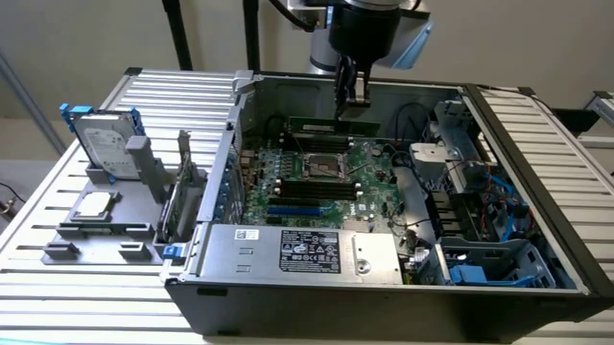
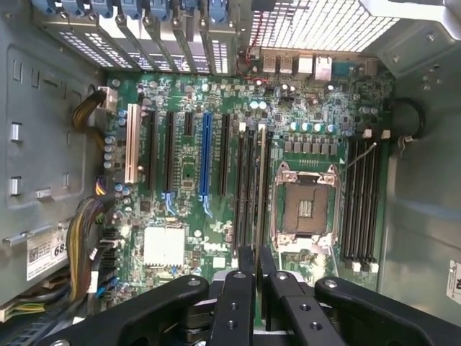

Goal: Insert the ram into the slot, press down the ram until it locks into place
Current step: 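Insert the ram into the slot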

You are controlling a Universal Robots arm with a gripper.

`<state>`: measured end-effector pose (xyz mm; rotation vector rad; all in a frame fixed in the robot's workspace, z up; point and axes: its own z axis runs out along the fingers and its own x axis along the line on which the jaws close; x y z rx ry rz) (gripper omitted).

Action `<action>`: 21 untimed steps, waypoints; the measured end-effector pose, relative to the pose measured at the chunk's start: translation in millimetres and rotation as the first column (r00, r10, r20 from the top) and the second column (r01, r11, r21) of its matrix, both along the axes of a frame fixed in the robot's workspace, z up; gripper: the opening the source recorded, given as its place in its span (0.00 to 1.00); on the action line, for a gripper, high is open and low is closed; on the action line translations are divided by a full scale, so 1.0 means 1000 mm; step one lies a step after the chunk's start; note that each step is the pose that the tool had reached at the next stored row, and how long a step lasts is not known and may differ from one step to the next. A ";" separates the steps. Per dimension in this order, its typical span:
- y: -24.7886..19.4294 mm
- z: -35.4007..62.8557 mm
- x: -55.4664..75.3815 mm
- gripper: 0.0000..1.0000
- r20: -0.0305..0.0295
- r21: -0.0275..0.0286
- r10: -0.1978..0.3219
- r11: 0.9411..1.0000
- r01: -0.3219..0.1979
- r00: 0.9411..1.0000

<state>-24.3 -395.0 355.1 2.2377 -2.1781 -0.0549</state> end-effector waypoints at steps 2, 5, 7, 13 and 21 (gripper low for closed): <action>-0.0007 -0.0036 0.000 0.14 0.000 0.000 0.000 1.000 0.000 1.000; -0.0018 -0.0090 0.000 0.14 0.000 0.000 0.000 1.000 0.000 1.000; -0.0026 -0.0126 0.000 0.14 0.000 0.000 0.000 1.000 0.000 1.000; -0.0052 -0.0237 0.000 0.14 0.000 0.000 0.000 1.000 0.000 1.000; -0.0093 -0.0383 0.000 0.14 0.000 0.000 0.000 1.000 0.000 1.000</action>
